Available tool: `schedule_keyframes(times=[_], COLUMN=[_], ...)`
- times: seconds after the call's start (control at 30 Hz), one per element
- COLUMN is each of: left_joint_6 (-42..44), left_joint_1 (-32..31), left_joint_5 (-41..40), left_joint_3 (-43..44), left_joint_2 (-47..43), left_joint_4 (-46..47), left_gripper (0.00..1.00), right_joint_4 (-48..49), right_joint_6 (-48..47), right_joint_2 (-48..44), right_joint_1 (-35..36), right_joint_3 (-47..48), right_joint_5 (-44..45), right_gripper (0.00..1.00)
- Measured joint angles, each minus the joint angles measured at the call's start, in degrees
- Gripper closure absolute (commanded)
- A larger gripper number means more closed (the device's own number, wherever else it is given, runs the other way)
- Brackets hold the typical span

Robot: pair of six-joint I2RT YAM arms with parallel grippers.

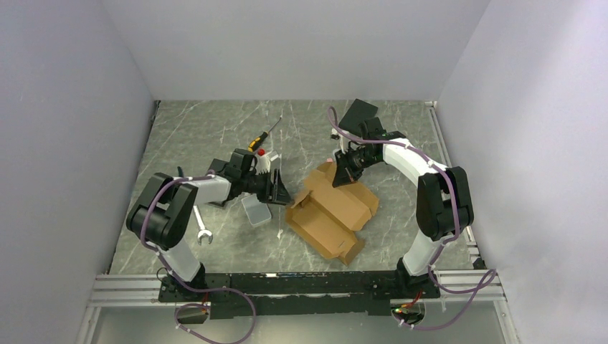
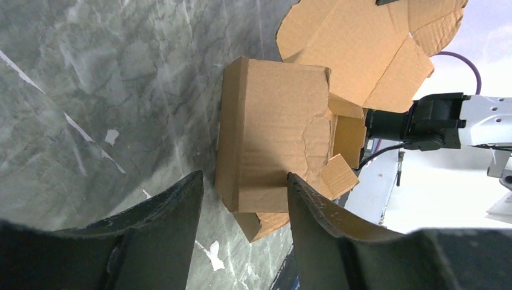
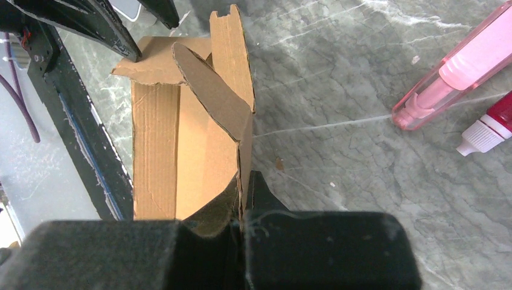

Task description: Fold the paper box

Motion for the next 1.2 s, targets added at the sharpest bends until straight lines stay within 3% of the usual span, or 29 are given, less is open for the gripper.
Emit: schedule_keyframes(times=[0.93,1.2], left_joint_6=[-2.6,-2.2], left_joint_1=[0.6,-0.1], left_joint_5=[7.4,7.2], left_joint_3=[0.0,0.4], left_joint_2=[6.4,6.4], left_joint_4=[8.9,7.1], left_gripper=[0.43,0.43], right_joint_4=[0.0,0.0], right_joint_6=[-0.4,-0.7], right_joint_2=[0.0,0.0], right_joint_1=[0.5,0.6], right_joint_3=[0.0,0.0], right_joint_5=[-0.8,-0.7], right_gripper=[1.00,0.84])
